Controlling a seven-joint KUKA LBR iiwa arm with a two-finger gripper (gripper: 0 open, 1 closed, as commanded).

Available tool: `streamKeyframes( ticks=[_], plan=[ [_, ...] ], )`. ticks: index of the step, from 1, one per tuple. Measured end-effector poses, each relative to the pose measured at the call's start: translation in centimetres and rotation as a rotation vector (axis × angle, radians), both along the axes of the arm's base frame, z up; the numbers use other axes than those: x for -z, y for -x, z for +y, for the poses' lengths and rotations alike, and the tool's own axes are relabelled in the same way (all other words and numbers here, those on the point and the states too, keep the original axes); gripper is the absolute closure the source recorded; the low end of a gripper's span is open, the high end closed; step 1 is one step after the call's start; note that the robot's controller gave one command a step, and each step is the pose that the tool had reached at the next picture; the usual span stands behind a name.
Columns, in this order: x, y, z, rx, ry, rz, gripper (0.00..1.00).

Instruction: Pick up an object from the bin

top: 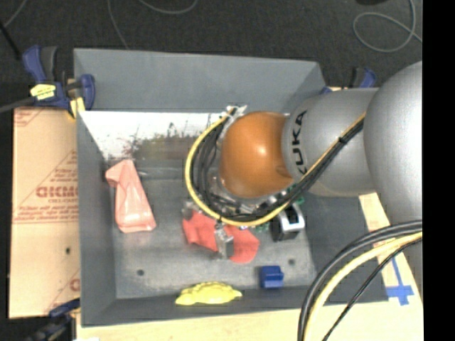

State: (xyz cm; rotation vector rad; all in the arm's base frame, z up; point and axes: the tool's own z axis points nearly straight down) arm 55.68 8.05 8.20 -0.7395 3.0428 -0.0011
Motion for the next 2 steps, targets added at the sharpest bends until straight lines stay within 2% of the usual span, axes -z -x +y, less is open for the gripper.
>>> streamKeyframes(
  ticks=[1,2],
  plan=[
    [-0.7,-1.4,-1.7,0.196,-0.005,0.003,0.00],
    [-1.6,-2.4,-3.1,0.198,-0.002,-0.002,0.00]
  ],
)
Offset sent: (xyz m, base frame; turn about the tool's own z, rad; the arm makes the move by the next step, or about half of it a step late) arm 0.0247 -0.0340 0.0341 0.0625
